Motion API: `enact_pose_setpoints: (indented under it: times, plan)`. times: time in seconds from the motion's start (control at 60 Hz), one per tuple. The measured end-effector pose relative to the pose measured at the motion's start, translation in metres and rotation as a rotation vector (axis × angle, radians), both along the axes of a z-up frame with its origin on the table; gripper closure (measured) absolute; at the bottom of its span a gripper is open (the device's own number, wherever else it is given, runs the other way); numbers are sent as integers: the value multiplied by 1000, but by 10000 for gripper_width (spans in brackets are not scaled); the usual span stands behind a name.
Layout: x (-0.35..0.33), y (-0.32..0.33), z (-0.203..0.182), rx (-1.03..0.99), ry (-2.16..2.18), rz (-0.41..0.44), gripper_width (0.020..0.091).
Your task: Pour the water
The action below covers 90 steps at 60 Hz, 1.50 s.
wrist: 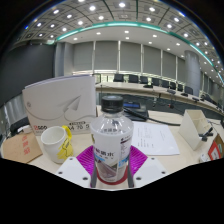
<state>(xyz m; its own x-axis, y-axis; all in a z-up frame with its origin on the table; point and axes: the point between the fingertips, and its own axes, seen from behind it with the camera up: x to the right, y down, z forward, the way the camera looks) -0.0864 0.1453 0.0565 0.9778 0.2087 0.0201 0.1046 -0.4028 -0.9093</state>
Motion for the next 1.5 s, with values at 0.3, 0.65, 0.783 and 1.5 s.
enact_pose_setpoints:
  times: [0.3,0.65,0.783,1.5]
  plan:
    - [8,-10,-16,-49,17,-2,313]
    - [16,-107,46,-150,-64,-127,244]
    - [-6,-182,93,-192,-62,-168,245]
    - [-69,-397,161,-233,-130,-268,245]
